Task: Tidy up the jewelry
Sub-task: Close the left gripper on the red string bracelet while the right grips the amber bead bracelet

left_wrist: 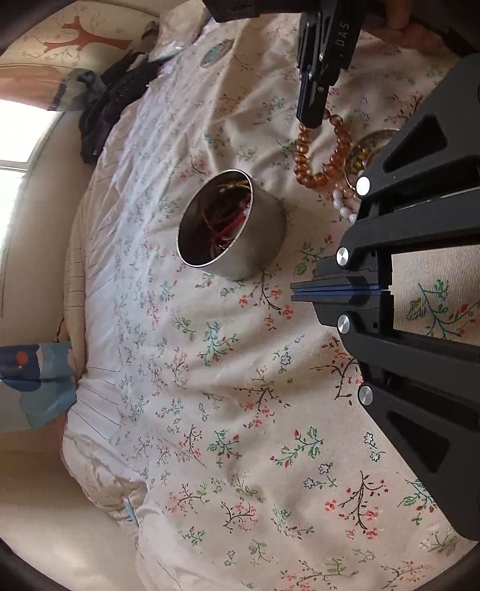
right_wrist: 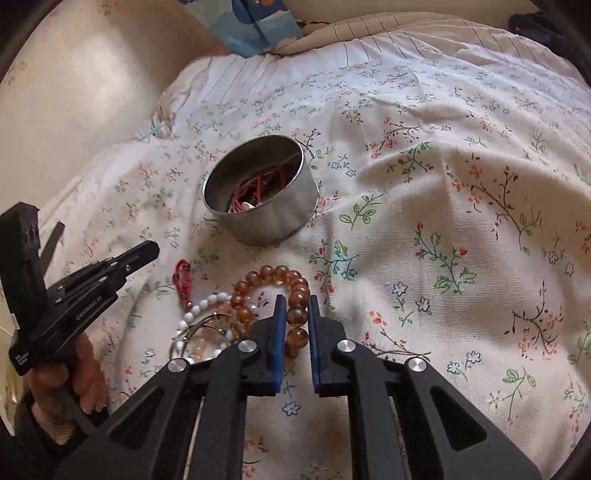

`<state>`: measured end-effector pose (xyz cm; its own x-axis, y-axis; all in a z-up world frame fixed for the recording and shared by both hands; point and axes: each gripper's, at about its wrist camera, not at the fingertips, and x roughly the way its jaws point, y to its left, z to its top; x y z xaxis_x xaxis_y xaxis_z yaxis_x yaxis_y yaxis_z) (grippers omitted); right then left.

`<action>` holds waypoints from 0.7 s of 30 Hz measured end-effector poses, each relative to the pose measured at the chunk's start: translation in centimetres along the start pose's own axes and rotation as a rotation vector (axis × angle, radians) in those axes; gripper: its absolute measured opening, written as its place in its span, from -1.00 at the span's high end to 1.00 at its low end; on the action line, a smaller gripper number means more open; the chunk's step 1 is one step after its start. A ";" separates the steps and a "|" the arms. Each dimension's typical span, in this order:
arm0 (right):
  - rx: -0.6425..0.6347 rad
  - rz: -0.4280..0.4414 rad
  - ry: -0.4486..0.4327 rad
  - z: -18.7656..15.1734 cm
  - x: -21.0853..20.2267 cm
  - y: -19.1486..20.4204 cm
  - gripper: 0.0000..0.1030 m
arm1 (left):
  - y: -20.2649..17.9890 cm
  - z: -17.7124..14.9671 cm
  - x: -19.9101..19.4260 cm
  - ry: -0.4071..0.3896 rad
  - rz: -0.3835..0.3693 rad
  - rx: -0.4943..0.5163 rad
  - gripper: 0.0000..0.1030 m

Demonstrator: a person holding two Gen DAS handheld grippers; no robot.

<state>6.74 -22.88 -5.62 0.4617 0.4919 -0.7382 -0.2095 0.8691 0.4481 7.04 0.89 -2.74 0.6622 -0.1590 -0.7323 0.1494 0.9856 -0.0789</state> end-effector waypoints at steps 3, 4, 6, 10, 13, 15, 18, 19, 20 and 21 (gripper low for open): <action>0.015 0.066 -0.020 0.2 -0.2 0.2 0.76 | 0.1 0.0 0.3 0.015 -0.010 -0.018 1.00; 0.005 0.059 -0.018 0.4 -0.2 0.5 0.76 | 0.2 0.0 0.6 0.023 -0.005 -0.020 0.99; -0.008 0.029 -0.002 0.7 0.4 0.9 0.76 | 0.2 -0.1 1.3 0.048 -0.008 -0.022 0.99; -0.001 -0.006 0.012 1.1 1.3 0.1 0.20 | -0.3 -0.3 2.3 0.076 0.022 0.021 0.74; -0.034 -0.096 0.062 1.0 2.7 0.2 0.10 | -1.3 -0.7 3.1 0.097 0.074 0.086 0.06; -0.091 -0.167 0.099 0.7 3.9 0.8 0.14 | -1.8 -1.0 3.7 0.122 0.095 0.120 0.13; -0.205 -0.273 0.101 0.2 4.3 2.6 0.47 | -2.7 -1.5 4.1 0.149 0.121 0.187 0.83; -0.210 -0.271 0.095 0.1 4.1 2.8 0.63 | -3.1 -1.6 3.7 0.133 0.127 0.214 0.83; -0.176 -0.229 0.091 0.2 3.6 2.5 0.74 | -3.3 -1.6 3.2 0.117 0.123 0.225 0.84; -0.113 -0.144 0.085 0.2 3.1 1.7 0.76 | -3.4 -1.5 2.7 0.103 0.112 0.219 0.84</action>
<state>8.00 -19.92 -7.09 0.4203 0.3606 -0.8327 -0.2442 0.9287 0.2790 7.21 -2.82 -5.51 0.6072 -0.0319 -0.7939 0.2424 0.9590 0.1469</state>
